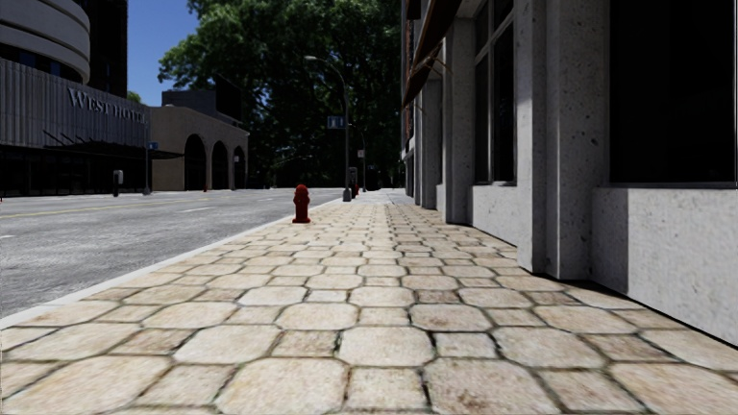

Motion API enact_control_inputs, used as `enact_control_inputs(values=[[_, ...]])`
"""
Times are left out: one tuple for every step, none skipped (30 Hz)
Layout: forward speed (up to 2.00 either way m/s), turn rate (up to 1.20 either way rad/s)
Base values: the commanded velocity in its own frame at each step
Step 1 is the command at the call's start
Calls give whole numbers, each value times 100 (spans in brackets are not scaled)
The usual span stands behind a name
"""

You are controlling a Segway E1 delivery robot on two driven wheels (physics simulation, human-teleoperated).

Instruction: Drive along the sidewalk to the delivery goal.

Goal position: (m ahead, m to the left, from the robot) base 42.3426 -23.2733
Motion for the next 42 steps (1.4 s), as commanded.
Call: enact_control_inputs(values=[[200, -28], [200, -12], [200, 0], [200, 0], [200, 0], [200, 0], [200, 0], [200, 0], [200, 0], [200, 0], [200, 0], [200, 0], [200, 0], [200, 0], [200, 0], [200, 0], [200, 0], [200, 0], [200, 0], [200, 0], [200, 0], [200, 0], [200, 0], [200, 0], [200, 0], [200, 0], [200, 0], [200, 0], [200, 0], [200, 0], [200, 0], [200, 0], [200, 0], [200, 0], [200, 0], [200, 0], [200, 0], [200, 0], [200, 0], [200, 0], [200, 0], [200, 0]])
